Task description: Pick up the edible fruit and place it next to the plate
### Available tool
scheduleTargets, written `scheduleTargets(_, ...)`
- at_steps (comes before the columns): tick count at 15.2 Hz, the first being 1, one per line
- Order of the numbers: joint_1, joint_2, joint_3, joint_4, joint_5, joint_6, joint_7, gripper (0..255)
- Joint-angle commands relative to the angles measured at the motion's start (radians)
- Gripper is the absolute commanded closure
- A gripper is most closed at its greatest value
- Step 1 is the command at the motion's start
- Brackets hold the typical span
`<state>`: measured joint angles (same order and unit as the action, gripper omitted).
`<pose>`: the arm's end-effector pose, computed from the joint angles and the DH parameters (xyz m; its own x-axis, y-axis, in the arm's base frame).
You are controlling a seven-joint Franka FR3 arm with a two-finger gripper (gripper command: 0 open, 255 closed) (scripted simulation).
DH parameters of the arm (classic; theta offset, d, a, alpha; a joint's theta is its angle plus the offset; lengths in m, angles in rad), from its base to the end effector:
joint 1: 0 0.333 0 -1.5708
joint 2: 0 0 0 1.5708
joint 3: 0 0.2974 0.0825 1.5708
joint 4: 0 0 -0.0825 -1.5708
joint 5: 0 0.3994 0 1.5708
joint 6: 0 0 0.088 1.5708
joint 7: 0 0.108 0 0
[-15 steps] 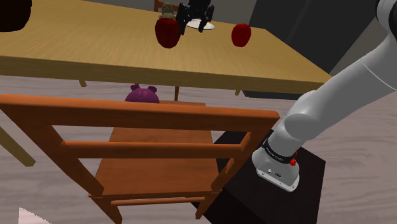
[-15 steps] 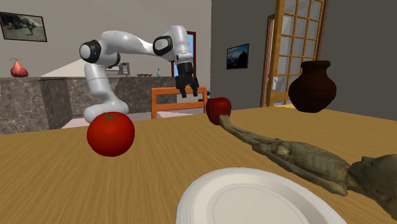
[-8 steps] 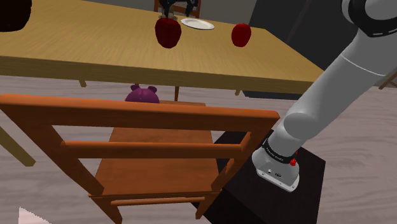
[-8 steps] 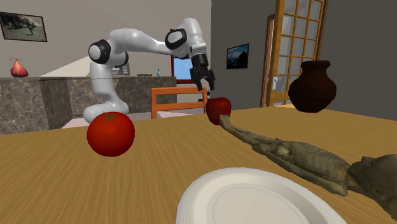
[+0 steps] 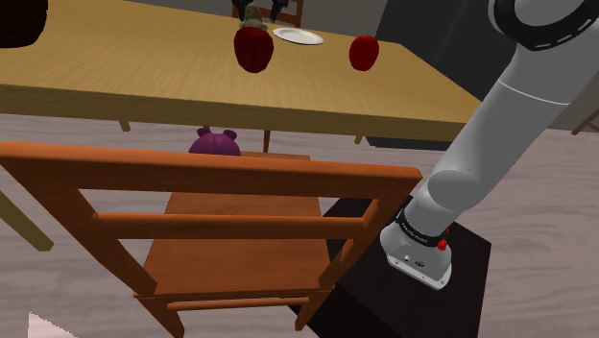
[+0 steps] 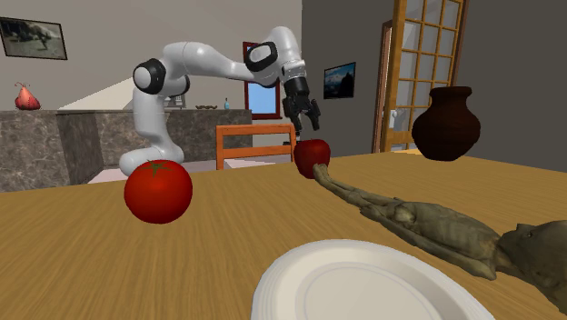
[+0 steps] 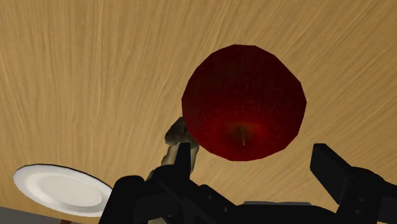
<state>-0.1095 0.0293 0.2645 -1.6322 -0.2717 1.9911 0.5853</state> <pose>0.6101 0.0761 0.6029 0.8595 -0.3152 0.4024 -0.3625 -0.9309 0.0451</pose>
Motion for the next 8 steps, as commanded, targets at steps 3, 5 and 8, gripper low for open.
scheduleTargets(3, -0.003, 0.017, -0.003, -0.024, -0.008, 0.041, 0.006, 0)
scheduleTargets(5, -0.003, 0.017, -0.003, -0.024, -0.008, 0.041, 0.006, 0)
scheduleTargets(8, -0.003, 0.017, -0.003, -0.024, -0.008, 0.041, 0.006, 0)
